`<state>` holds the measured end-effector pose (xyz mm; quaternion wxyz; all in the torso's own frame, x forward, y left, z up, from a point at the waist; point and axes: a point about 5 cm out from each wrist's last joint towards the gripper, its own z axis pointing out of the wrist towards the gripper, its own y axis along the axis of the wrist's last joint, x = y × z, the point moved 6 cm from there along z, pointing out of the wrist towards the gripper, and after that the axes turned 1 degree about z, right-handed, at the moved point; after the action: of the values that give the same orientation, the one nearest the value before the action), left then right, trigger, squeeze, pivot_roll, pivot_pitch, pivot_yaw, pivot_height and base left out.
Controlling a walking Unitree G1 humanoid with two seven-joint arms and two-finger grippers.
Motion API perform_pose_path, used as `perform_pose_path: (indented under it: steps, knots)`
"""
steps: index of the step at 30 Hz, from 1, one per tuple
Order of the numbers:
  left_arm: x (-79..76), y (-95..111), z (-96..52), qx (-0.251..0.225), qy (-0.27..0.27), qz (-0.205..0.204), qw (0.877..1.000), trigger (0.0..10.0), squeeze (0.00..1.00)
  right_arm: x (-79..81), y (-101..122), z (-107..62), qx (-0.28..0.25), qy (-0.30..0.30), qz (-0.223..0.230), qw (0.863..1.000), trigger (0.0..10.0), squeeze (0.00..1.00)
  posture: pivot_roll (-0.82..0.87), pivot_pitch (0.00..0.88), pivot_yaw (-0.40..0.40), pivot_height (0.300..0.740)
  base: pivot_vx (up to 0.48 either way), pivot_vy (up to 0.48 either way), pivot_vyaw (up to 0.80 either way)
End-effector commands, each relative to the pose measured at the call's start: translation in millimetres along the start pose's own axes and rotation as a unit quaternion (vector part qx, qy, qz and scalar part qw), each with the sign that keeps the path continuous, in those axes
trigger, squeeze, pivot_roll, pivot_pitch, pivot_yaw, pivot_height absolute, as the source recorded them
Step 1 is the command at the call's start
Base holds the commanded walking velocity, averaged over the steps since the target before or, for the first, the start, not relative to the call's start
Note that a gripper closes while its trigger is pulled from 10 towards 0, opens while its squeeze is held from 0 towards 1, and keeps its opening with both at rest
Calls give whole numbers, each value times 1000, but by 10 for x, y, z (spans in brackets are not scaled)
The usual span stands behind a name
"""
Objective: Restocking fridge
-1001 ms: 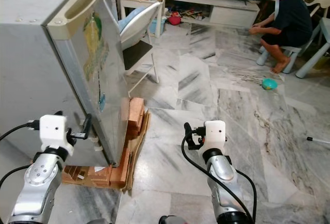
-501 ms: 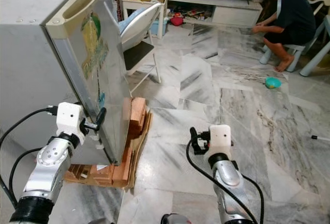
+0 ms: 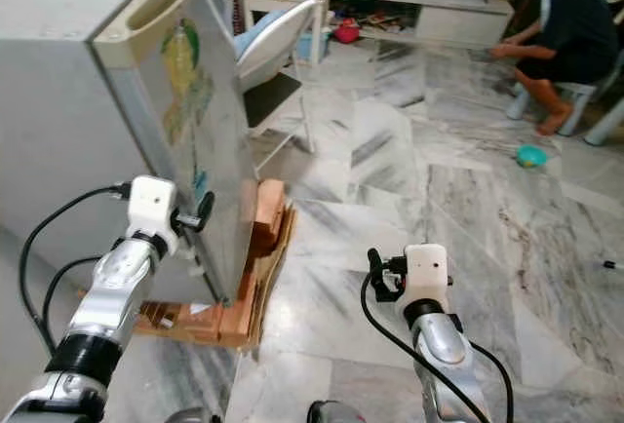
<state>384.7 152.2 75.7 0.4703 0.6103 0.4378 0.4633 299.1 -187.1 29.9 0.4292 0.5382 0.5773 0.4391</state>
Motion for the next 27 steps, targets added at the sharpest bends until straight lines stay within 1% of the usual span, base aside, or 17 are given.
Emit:
perform_pose_path:
  steps: [1, 2, 3, 4, 5, 6, 7, 11, 13, 15, 18, 19, 21, 22, 25, 27]
  knots:
    - [-65, 162, 147, -12, -11, 6, 1000, 10000, 0, -86, -130, -81, 33, -2, -27, 999, 10000, 0, 2, 84, -40, 740, 0, 0, 0]
    - [-65, 162, 147, -12, -11, 6, 1000, 10000, 0, -86, -130, -81, 33, -2, -27, 999, 10000, 0, 2, 84, -40, 740, 0, 0, 0]
    - [-111, 204, 178, -17, -19, 8, 1000, 10000, 0, -108, -185, -100, 46, -3, -40, 998, 10000, 0, 2, 84, -40, 740, 0, 0, 0]
    - [-220, 295, 243, -25, -35, 18, 999, 10000, 0, -192, -341, -151, 81, -13, -59, 995, 10000, 0, 4, 80, -39, 740, 0, 0, 0]
    - [-220, 295, 243, -25, -35, 18, 999, 10000, 0, -192, -341, -151, 81, -13, -59, 995, 10000, 0, 4, 80, -39, 740, 0, 0, 0]
    - [-300, 373, 304, -31, -44, 28, 998, 10000, 0, -277, -462, -207, 106, -27, -63, 992, 10000, 0, 3, 77, -37, 740, 0, 0, 0]
    - [-327, 426, 353, -33, -43, 29, 998, 10000, 0, -320, -506, -242, 115, -33, -62, 991, 10000, 0, 3, 76, -37, 740, 0, 0, 0]
    - [-333, 455, 394, -29, -45, 42, 998, 10000, 0, -325, -503, -261, 115, -33, -60, 991, 10000, 0, -9, 72, -28, 740, 0, 0, 0]
    - [-281, 364, 373, -16, -38, 50, 998, 10000, 0, -297, -449, -257, 102, -31, -53, 993, 10000, 0, -10, 72, -25, 740, 0, 0, 0]
    - [-267, 335, 350, -15, -38, 45, 998, 10000, 0, -287, -417, -251, 95, -31, -50, 994, 10000, 0, -9, 72, -25, 740, 0, 0, 0]
    - [-198, 260, 229, -24, -35, 32, 999, 10000, 0, -258, -262, -222, 58, -34, -30, 997, 10000, 0, -5, 72, -24, 740, 0, 0, 0]
    - [-106, 220, 72, -40, -25, 21, 999, 10000, 0, -234, -78, -192, 19, -35, -13, 999, 10000, 0, -1, 76, -25, 740, 0, 0, 0]
    - [-25, 179, -53, -47, -13, 19, 999, 10000, 0, -213, 45, -175, -7, -34, -10, 999, 10000, 0, 4, 75, -26, 740, 0, 0, 0]
    - [95, 80, -218, -43, 9, 20, 999, 10000, 0, -188, 189, -154, -37, -35, -14, 999, 10000, 0, 13, 75, -27, 740, 0, 0, 0]
    - [229, -27, -419, -37, 39, 25, 998, 10000, 0, -142, 319, -128, -60, -31, -10, 998, 10000, 0, 23, 75, -29, 740, 0, 0, 0]
    - [310, -104, -611, -31, 58, 24, 998, 10000, 0, -93, 399, -106, -72, -25, -13, 997, 10000, 0, 33, 73, -32, 740, 0, 0, 0]
